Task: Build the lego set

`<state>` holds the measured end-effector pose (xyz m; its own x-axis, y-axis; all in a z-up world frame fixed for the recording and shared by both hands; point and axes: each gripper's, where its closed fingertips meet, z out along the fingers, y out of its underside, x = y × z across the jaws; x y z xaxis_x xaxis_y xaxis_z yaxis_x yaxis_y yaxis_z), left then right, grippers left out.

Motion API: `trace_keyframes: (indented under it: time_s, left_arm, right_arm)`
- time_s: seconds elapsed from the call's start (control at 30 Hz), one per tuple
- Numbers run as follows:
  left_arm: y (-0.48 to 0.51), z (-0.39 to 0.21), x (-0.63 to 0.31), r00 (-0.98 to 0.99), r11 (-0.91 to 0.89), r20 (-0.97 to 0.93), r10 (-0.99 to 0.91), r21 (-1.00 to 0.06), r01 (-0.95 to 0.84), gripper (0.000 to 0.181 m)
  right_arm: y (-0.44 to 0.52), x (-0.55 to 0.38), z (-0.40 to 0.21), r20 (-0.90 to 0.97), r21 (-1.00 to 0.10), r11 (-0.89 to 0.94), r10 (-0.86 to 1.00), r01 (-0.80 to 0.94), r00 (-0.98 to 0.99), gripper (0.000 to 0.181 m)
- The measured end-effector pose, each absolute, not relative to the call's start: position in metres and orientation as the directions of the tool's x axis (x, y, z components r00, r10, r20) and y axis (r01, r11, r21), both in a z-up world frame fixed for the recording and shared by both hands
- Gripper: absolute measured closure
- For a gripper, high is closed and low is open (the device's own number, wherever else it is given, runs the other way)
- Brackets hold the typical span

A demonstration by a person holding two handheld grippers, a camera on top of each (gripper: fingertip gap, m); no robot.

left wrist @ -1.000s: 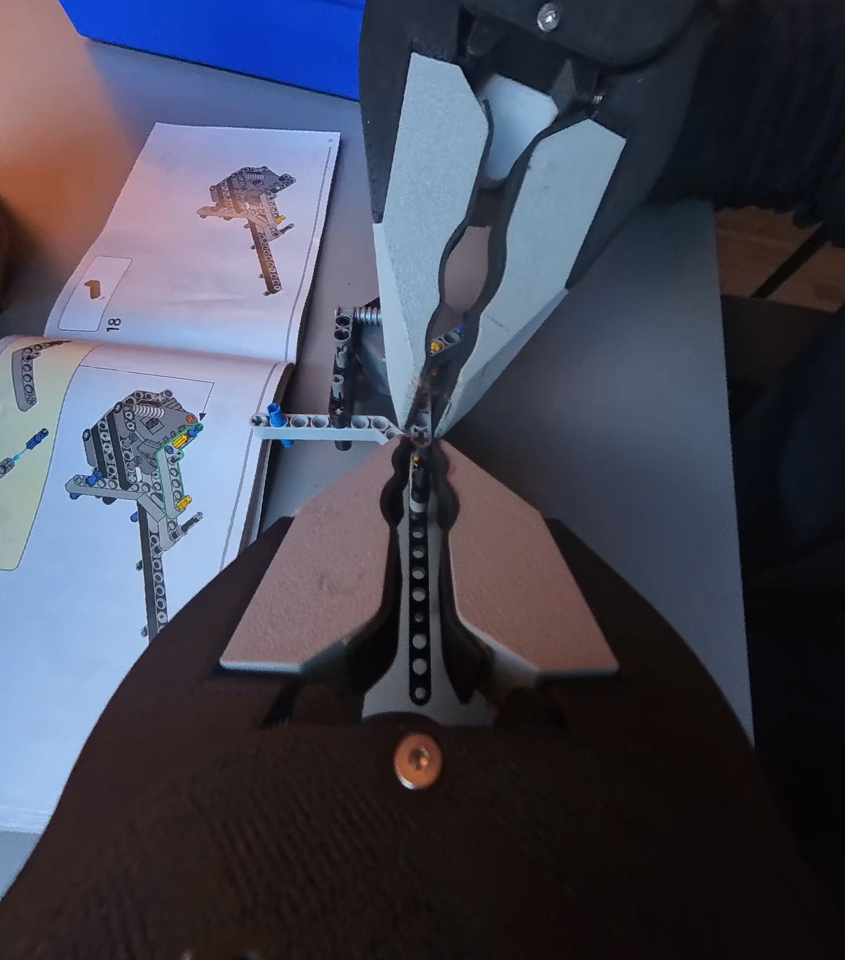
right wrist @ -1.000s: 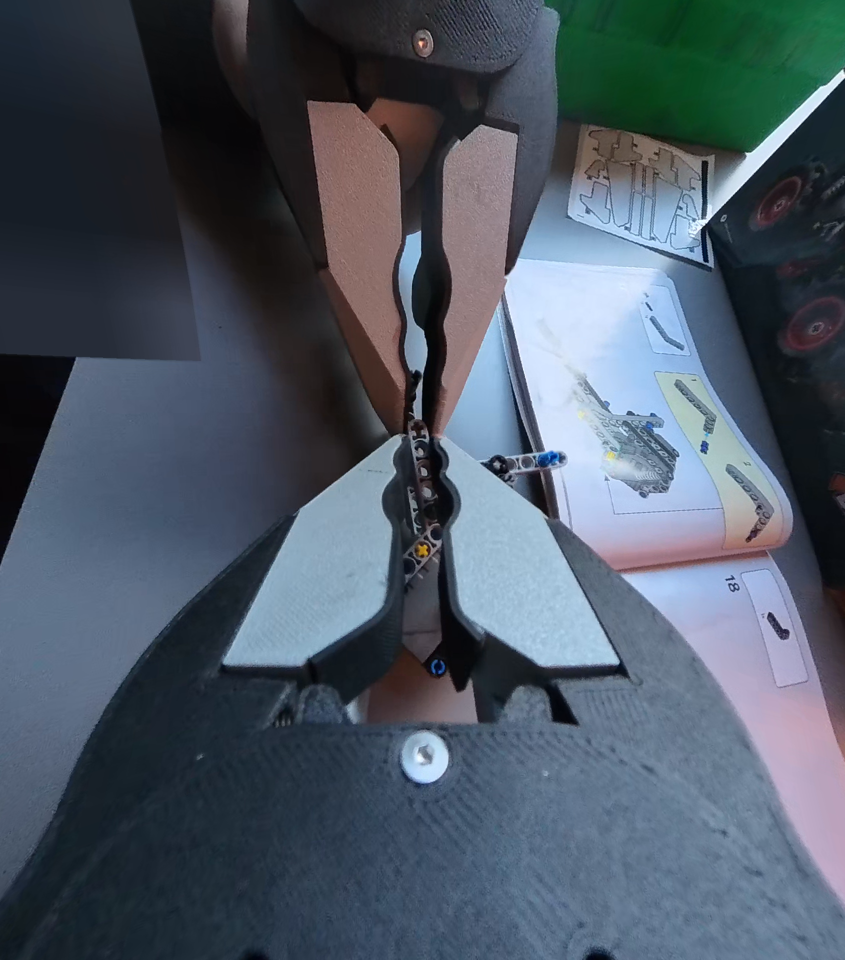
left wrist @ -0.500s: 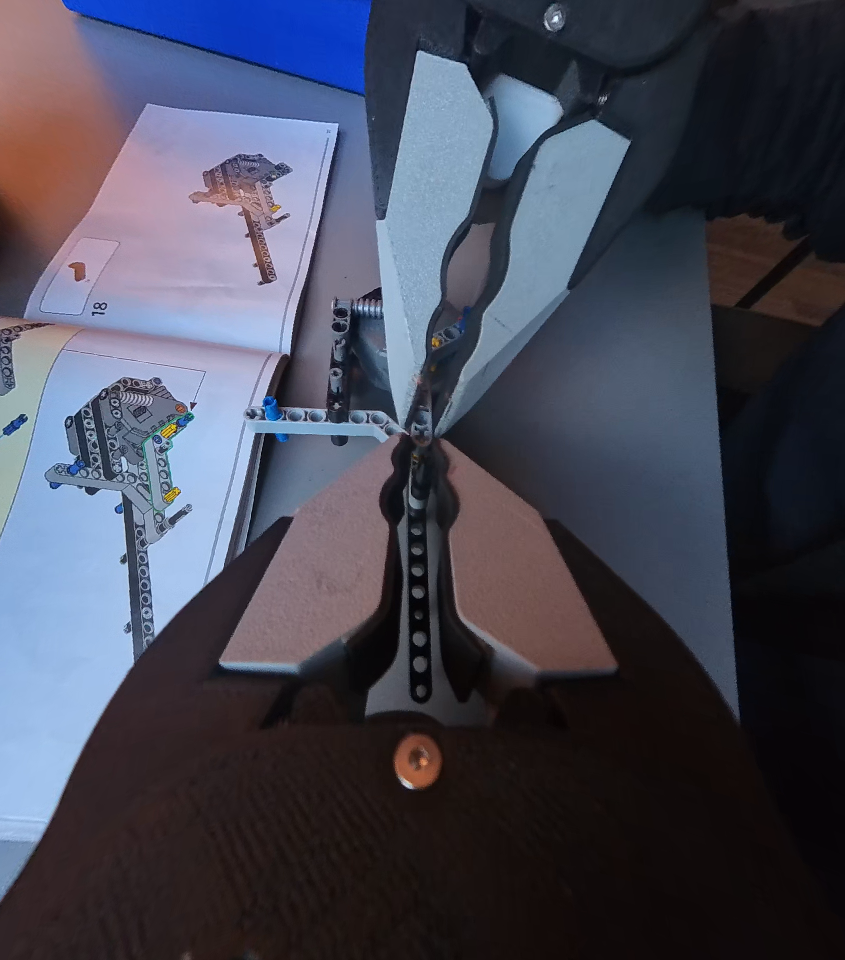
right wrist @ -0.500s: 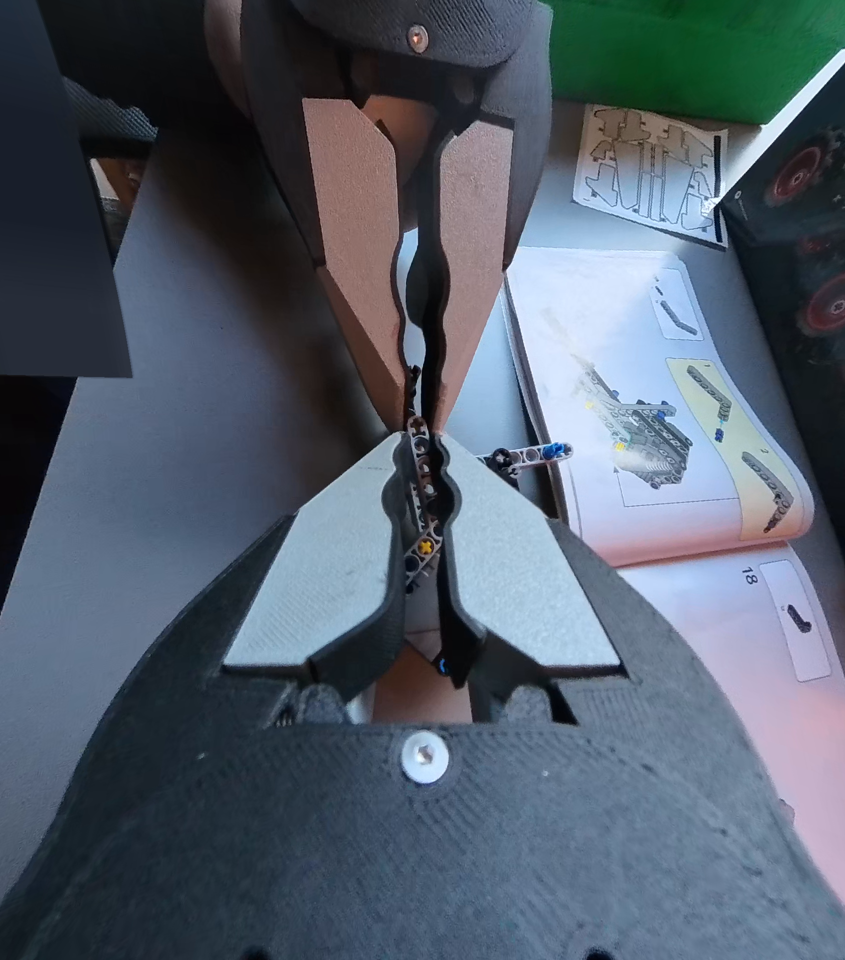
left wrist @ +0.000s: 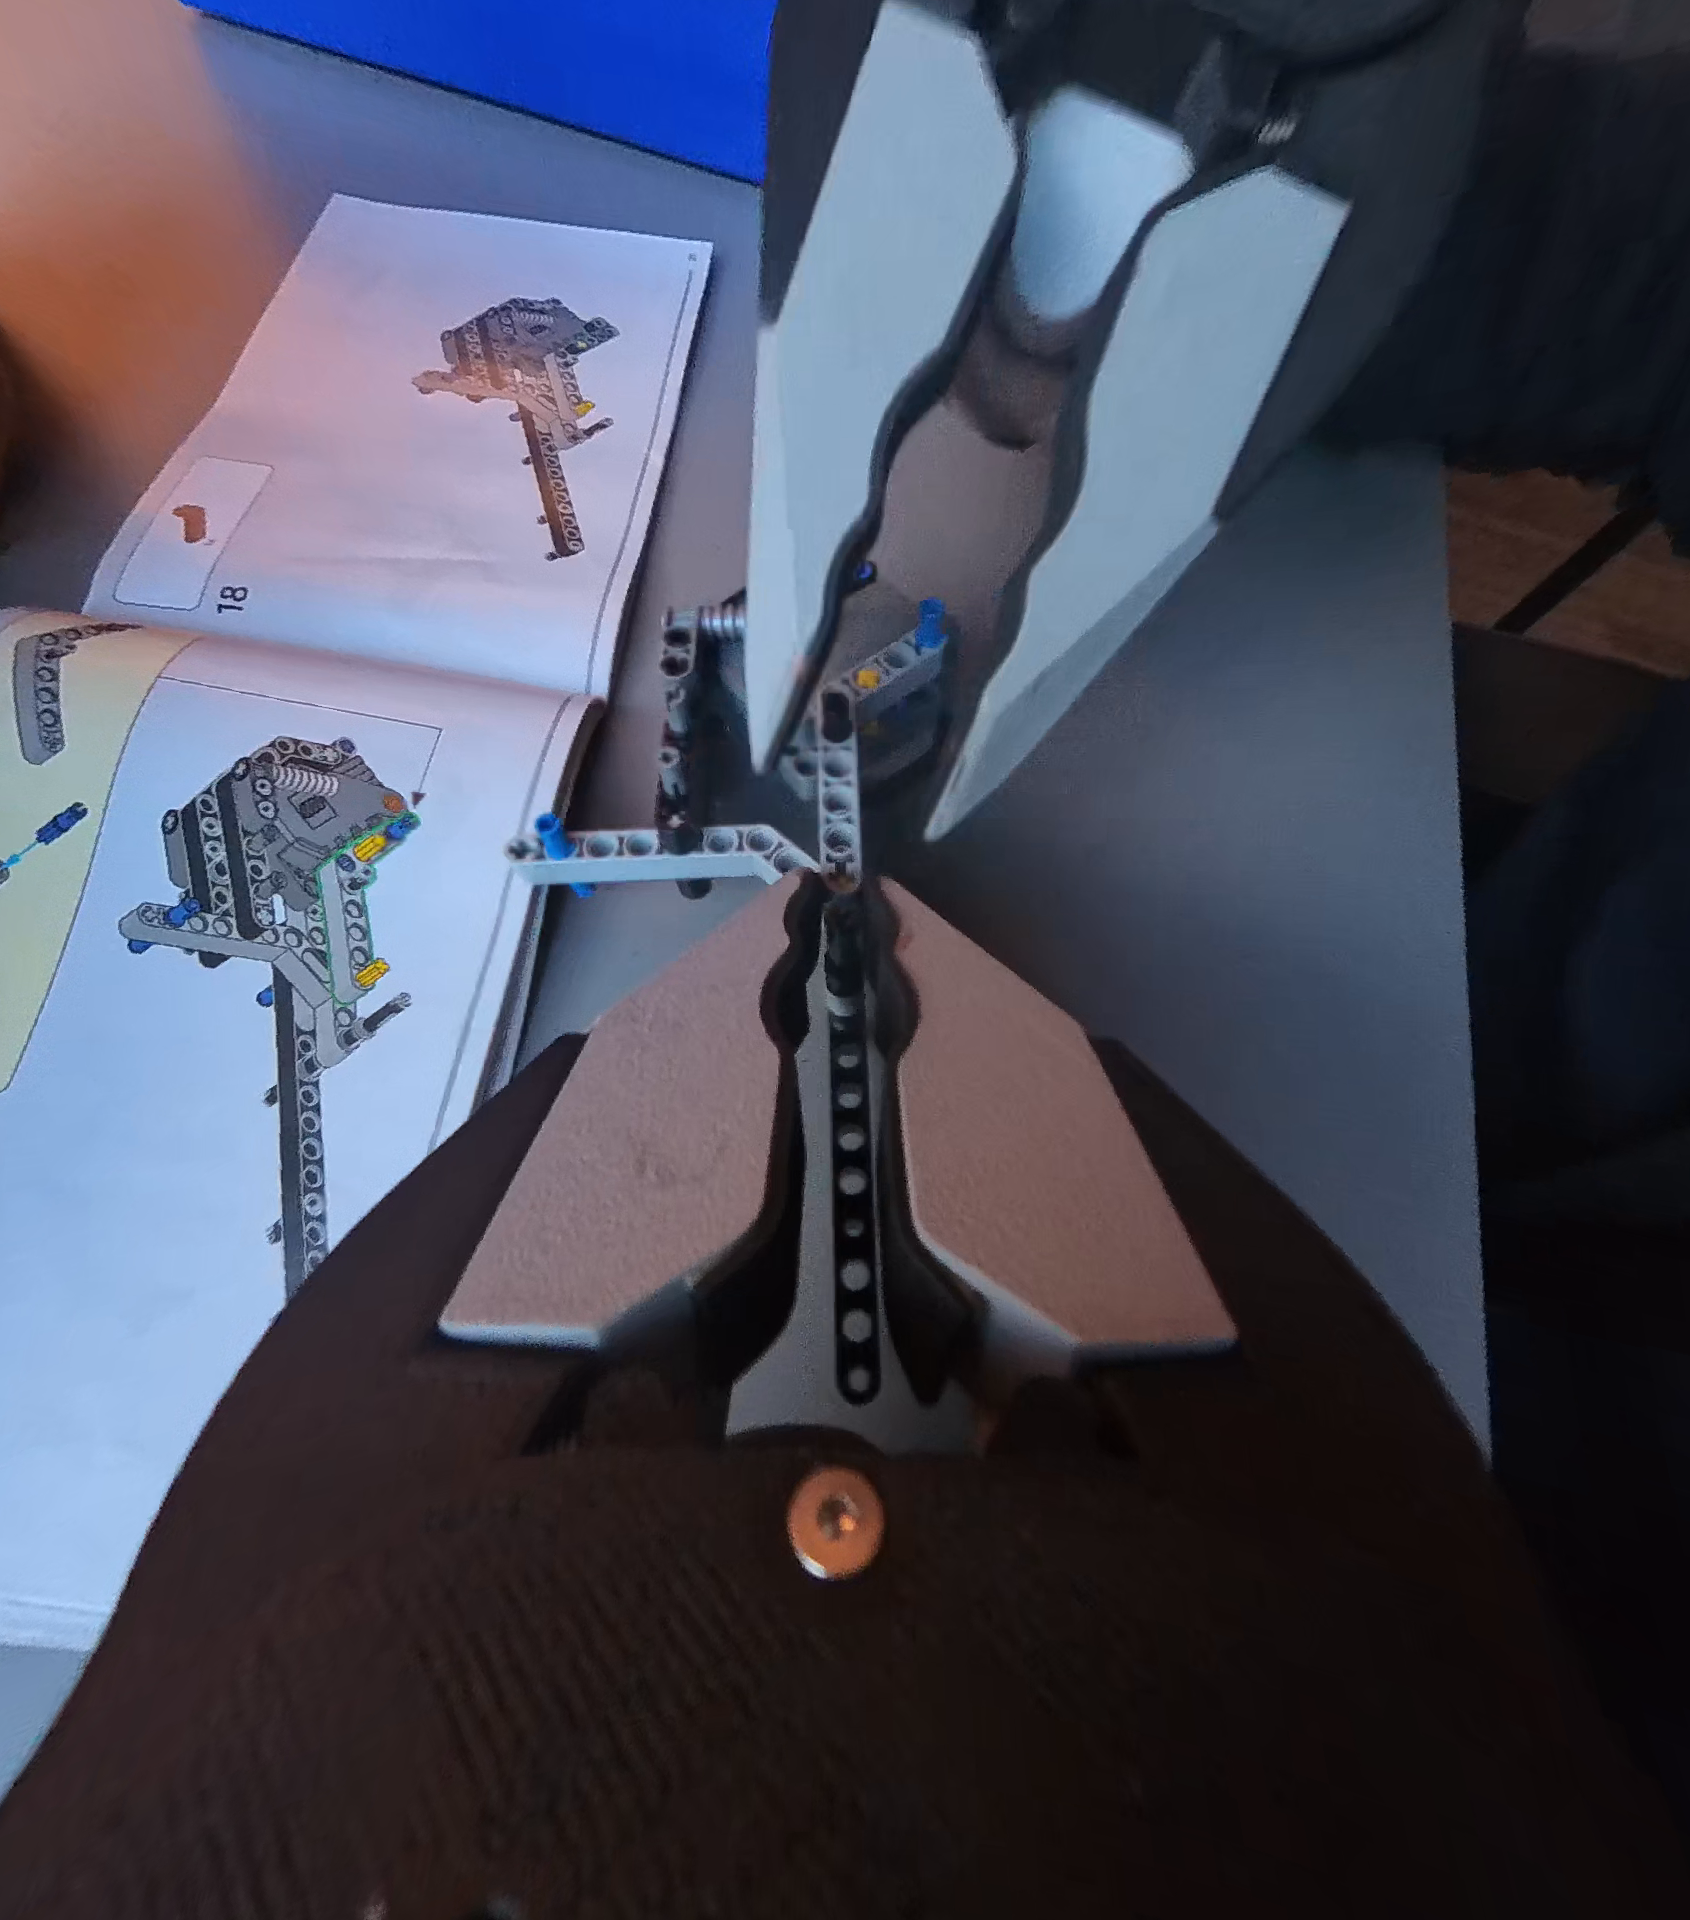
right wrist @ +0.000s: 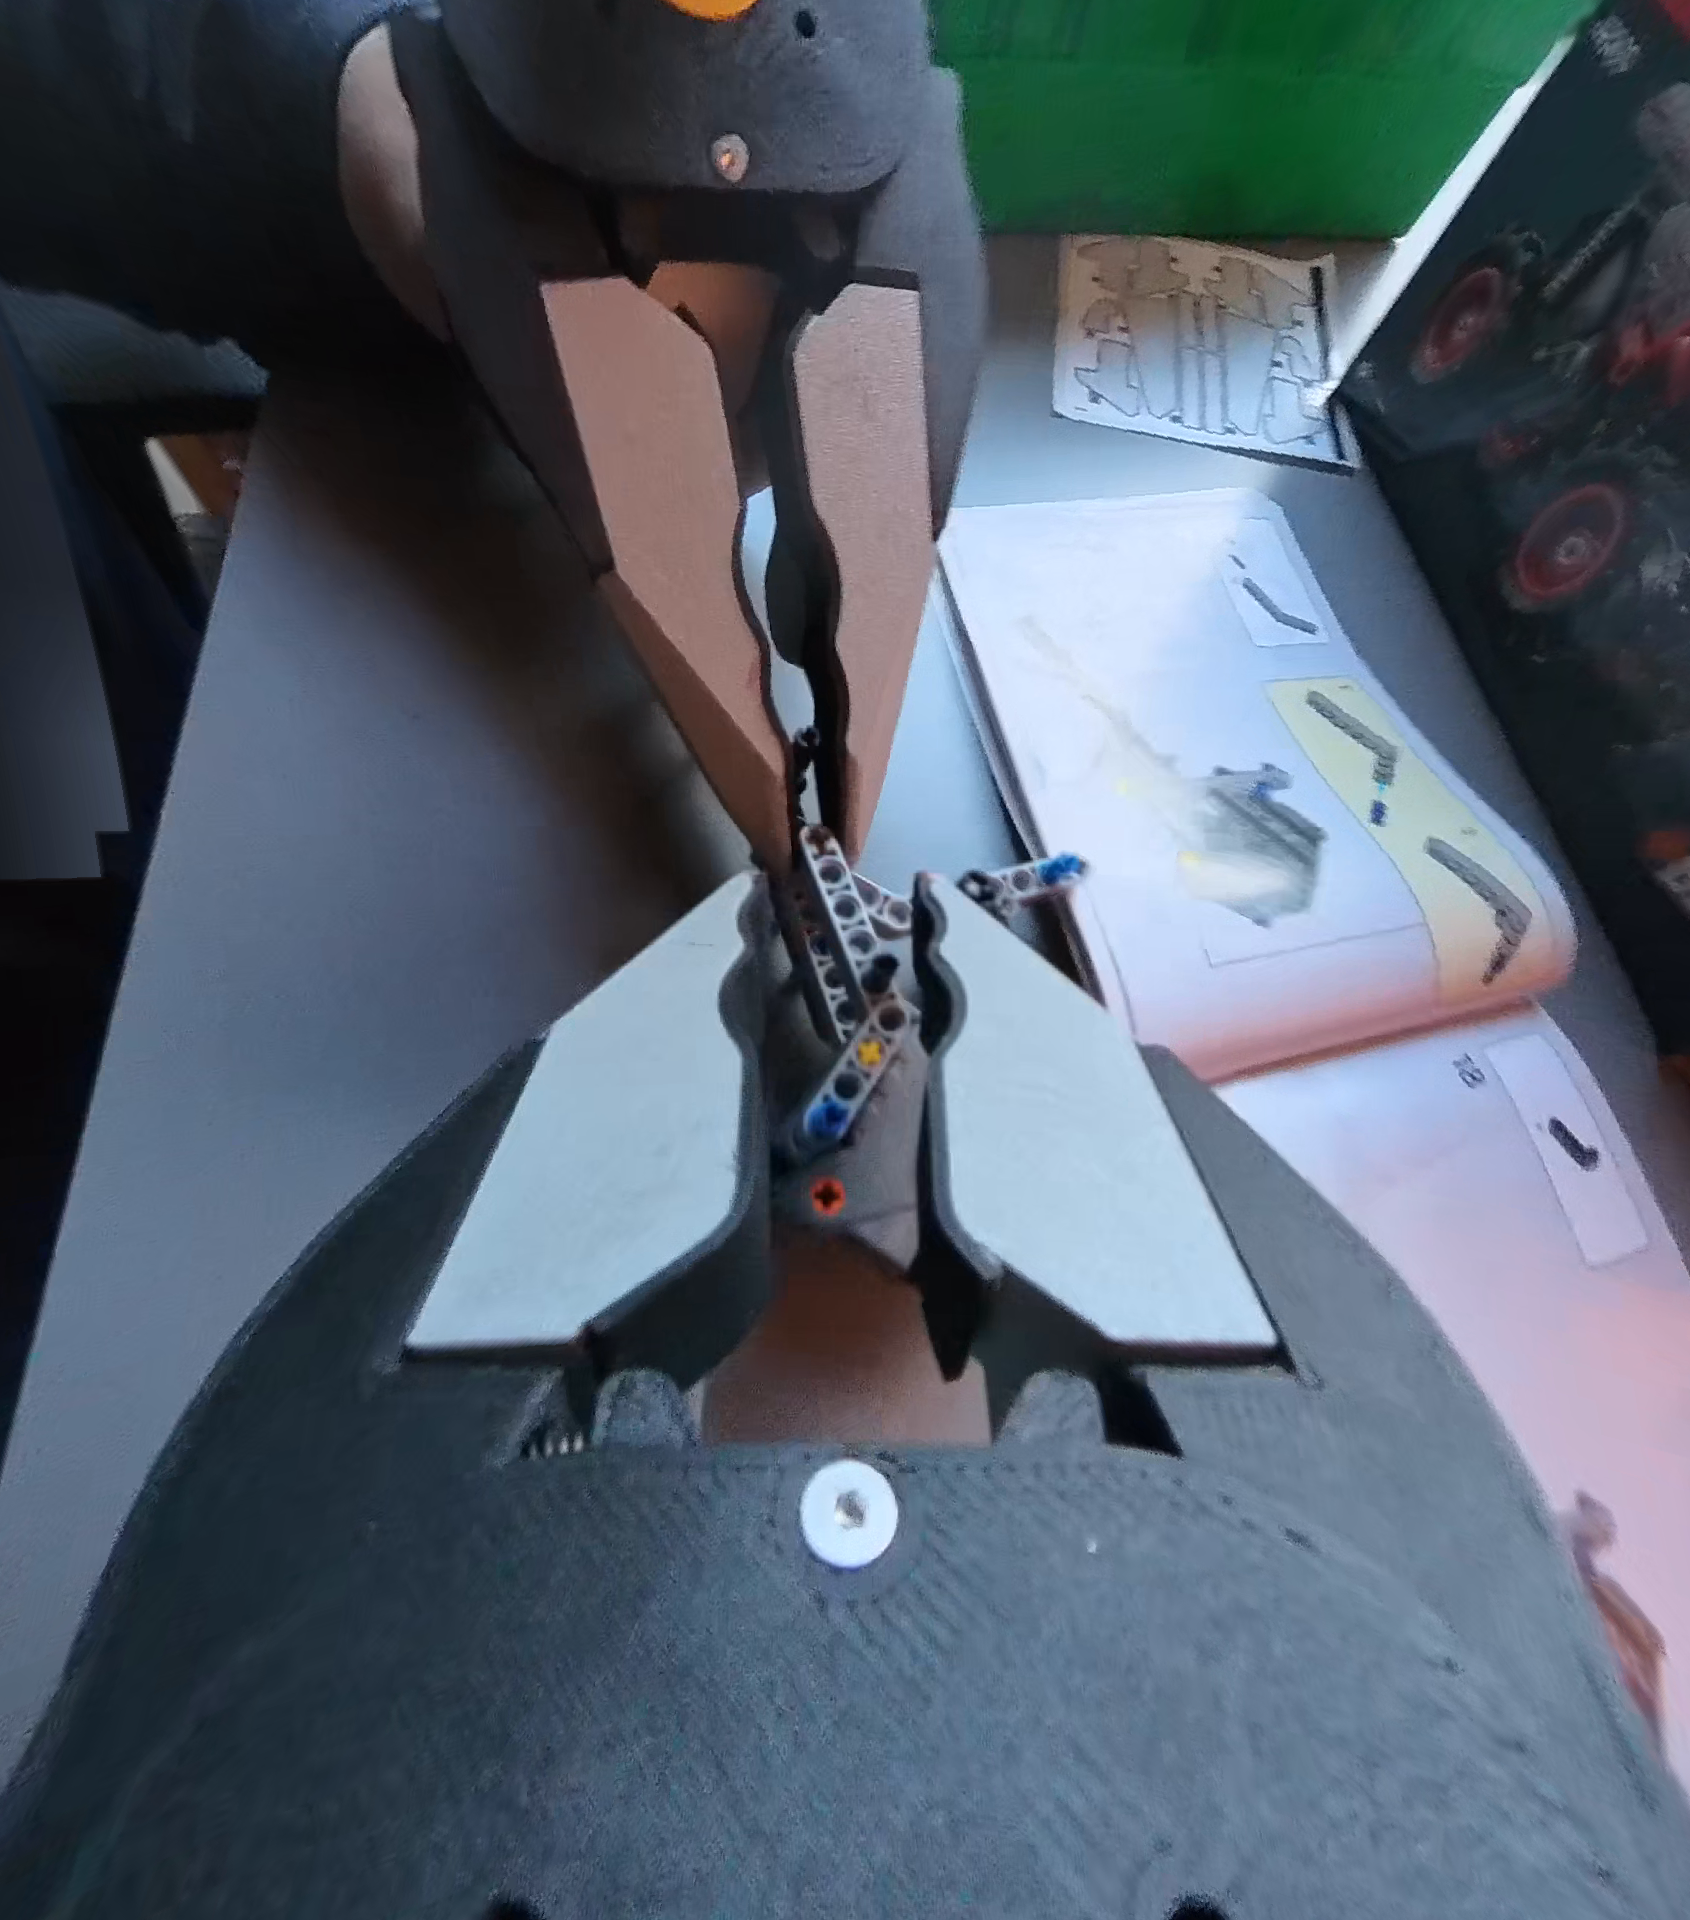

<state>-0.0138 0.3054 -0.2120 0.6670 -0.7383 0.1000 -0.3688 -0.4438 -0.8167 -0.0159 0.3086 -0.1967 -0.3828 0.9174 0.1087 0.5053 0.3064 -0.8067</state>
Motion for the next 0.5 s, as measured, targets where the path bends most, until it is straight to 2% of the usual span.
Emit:
trace_keyframes:
  time_s: [0.17,0.3,0.5]
  left_arm:
    - [0.305,-0.211,-0.012,0.666,-0.451,0.124,-0.736,-0.824,-0.345,0.174]
    - [0.303,-0.209,-0.01,0.665,-0.467,0.156,-0.73,-0.825,-0.319,0.168]
    - [0.306,-0.205,-0.012,0.672,-0.472,0.168,-0.722,-0.829,-0.299,0.167]
  right_arm:
    - [0.328,0.012,-0.18,0.157,-0.818,0.248,0.964,0.519,-0.212,0.167]
    - [0.325,0.028,-0.19,0.099,-0.815,0.142,0.989,0.562,-0.105,0.172]
    - [0.324,0.031,-0.206,0.096,-0.79,0.092,0.995,0.607,-0.026,0.174]
